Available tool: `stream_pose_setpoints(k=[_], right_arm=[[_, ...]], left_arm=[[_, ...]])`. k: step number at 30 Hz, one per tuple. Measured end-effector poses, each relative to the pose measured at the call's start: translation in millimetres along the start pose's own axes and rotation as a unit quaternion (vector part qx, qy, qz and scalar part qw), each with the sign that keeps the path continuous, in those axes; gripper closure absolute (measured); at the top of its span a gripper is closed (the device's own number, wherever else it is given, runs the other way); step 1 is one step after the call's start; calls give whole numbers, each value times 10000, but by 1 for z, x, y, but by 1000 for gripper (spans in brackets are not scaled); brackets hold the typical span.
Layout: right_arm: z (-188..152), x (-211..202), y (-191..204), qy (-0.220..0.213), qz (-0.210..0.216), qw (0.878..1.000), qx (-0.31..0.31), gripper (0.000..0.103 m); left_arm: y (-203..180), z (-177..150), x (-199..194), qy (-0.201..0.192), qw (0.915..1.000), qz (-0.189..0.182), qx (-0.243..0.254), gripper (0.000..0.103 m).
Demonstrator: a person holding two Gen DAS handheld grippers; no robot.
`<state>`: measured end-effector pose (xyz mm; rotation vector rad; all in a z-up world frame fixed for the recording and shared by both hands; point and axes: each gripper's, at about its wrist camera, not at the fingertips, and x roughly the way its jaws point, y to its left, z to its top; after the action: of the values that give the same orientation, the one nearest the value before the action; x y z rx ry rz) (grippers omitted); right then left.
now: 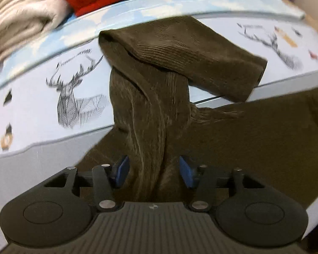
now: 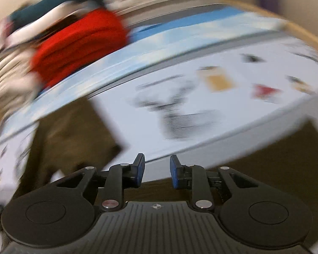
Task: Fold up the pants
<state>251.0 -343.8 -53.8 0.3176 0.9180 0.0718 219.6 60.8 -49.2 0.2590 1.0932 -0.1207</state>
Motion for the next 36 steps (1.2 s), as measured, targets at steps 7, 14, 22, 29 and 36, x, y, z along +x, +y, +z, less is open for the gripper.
stream_pose_setpoints(k=[7,14,22,29,36], right_arm=[[-13,58,129,172,656,9678,-2424,62],[-46,115,211,407,762,9200,-3823,58],[-72,172,232,605,-236,8800,-4704,60],[-48,142,210,245,-225,9093,-4148,95],[49,30,106,-903,-854,9624,-2415,96]], left_arm=[[3,4,31,520,9985,137,127,77],[22,14,61,830,9965,79,67,77],[65,32,62,505,9950,808,-312,88],[123,52,62,106,9771,1612,-1384,90],[144,60,66,-35,9705,1528,-1865,90]])
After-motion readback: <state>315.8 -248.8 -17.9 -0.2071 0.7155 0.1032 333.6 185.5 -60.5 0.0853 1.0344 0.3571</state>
